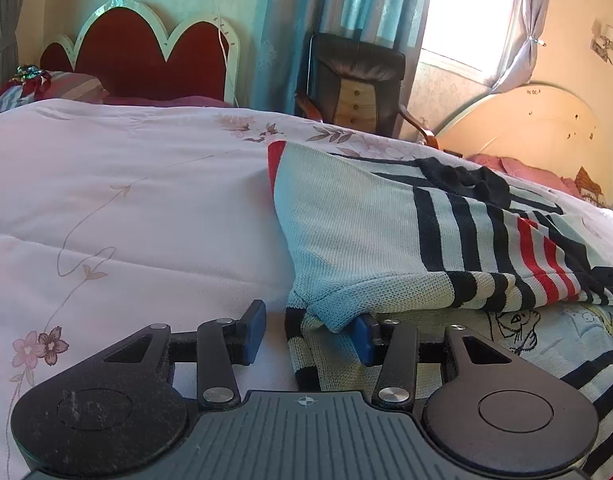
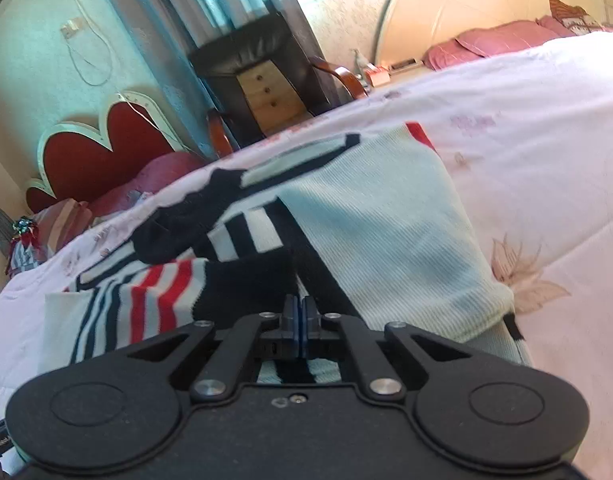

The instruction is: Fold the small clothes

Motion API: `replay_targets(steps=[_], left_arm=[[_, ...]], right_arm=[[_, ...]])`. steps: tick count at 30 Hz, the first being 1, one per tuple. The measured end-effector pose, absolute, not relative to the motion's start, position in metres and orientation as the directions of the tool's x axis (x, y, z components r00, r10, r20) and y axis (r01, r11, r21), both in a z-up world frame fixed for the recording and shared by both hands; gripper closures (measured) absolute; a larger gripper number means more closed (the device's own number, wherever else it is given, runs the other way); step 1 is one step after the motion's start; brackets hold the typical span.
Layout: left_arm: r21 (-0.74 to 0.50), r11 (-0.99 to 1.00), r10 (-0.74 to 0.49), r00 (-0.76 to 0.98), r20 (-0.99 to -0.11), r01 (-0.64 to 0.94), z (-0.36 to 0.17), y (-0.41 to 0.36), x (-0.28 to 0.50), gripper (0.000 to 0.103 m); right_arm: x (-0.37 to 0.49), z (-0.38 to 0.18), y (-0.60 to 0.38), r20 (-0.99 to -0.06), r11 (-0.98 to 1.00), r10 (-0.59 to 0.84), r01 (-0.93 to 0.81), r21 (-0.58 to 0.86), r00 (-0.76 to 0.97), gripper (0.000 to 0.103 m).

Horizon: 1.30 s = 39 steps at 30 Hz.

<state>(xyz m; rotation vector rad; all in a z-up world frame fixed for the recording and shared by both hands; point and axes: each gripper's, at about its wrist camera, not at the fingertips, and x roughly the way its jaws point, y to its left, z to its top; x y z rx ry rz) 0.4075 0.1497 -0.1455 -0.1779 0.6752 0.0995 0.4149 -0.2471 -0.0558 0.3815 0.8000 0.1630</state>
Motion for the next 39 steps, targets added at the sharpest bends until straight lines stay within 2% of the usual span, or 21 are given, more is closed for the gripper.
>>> replay_targets(steps=[4, 6, 7, 8, 10, 12, 14, 21, 22, 24, 25, 27, 28, 30, 31, 32, 33, 39], left_arm=[[-0.124, 0.982, 0.031, 0.774, -0.633, -0.141, -0.147, 0.150, 0.409, 0.057], [-0.117, 0.984, 0.029, 0.771, -0.636, -0.134, -0.147, 0.148, 0.411, 0.057], [-0.113, 0.985, 0.030, 0.770, -0.637, -0.133, -0.148, 0.148, 0.411, 0.057], [-0.111, 0.985, 0.032, 0.770, -0.637, -0.133, -0.148, 0.148, 0.411, 0.057], [-0.109, 0.985, 0.035, 0.771, -0.636, -0.135, -0.148, 0.147, 0.411, 0.057], [-0.107, 0.985, 0.040, 0.773, -0.634, -0.138, -0.149, 0.146, 0.411, 0.057], [-0.106, 0.984, 0.041, 0.772, -0.634, -0.140, -0.149, 0.145, 0.412, 0.057], [-0.109, 0.985, 0.032, 0.771, -0.636, -0.130, -0.149, 0.147, 0.412, 0.057], [-0.108, 0.986, 0.032, 0.771, -0.636, -0.130, -0.149, 0.147, 0.412, 0.057], [-0.104, 0.986, 0.034, 0.769, -0.638, -0.129, -0.149, 0.147, 0.413, 0.057], [-0.102, 0.986, 0.035, 0.769, -0.639, -0.129, -0.149, 0.146, 0.413, 0.057], [-0.098, 0.987, 0.035, 0.767, -0.640, -0.128, -0.149, 0.146, 0.413, 0.057], [-0.097, 0.987, 0.036, 0.767, -0.640, -0.128, -0.149, 0.146, 0.413, 0.057], [-0.092, 0.988, 0.039, 0.767, -0.641, -0.127, -0.149, 0.145, 0.413, 0.057], [-0.091, 0.988, 0.039, 0.767, -0.640, -0.126, -0.149, 0.145, 0.413, 0.057], [-0.091, 0.988, 0.039, 0.767, -0.640, -0.126, -0.150, 0.145, 0.413, 0.057], [-0.092, 0.988, 0.039, 0.768, -0.639, -0.126, -0.150, 0.145, 0.413, 0.057], [-0.096, 0.988, 0.034, 0.770, -0.637, -0.124, -0.150, 0.146, 0.412, 0.057]], right_arm=[[0.408, -0.056, -0.251, -0.645, 0.908, 0.305, -0.009, 0.420, 0.701, 0.100], [0.406, -0.055, -0.258, -0.617, 0.877, 0.333, 0.005, 0.480, 0.713, 0.087], [0.408, -0.056, -0.261, -0.610, 0.862, 0.347, 0.013, 0.507, 0.712, 0.076], [0.410, -0.057, -0.262, -0.604, 0.850, 0.363, 0.015, 0.527, 0.710, 0.076], [0.416, -0.059, -0.258, -0.604, 0.840, 0.397, -0.009, 0.543, 0.691, 0.077], [0.420, -0.061, -0.247, -0.635, 0.875, 0.376, -0.033, 0.483, 0.675, 0.082], [0.420, -0.063, -0.241, -0.657, 0.902, 0.344, -0.041, 0.429, 0.671, 0.101], [0.399, -0.050, -0.252, -0.630, 0.903, 0.360, -0.088, 0.420, 0.688, 0.101], [0.398, -0.050, -0.255, -0.618, 0.888, 0.385, -0.092, 0.451, 0.685, 0.099], [0.402, -0.054, -0.261, -0.614, 0.853, 0.413, -0.050, 0.519, 0.673, 0.071], [0.403, -0.055, -0.263, -0.609, 0.838, 0.419, -0.030, 0.545, 0.673, 0.052], [0.407, -0.059, -0.261, -0.594, 0.818, 0.441, -0.028, 0.575, 0.673, 0.056], [0.410, -0.061, -0.258, -0.600, 0.818, 0.443, -0.026, 0.575, 0.666, 0.063], [0.416, -0.065, -0.250, -0.612, 0.825, 0.435, -0.020, 0.565, 0.660, 0.070], [0.419, -0.067, -0.247, -0.620, 0.831, 0.430, -0.020, 0.556, 0.657, 0.077], [0.420, -0.067, -0.244, -0.621, 0.835, 0.433, -0.031, 0.550, 0.653, 0.093], [0.421, -0.068, -0.242, -0.620, 0.835, 0.441, -0.043, 0.549, 0.648, 0.102], [0.402, -0.050, -0.248, -0.592, 0.870, 0.384, -0.063, 0.489, 0.709, 0.101]])
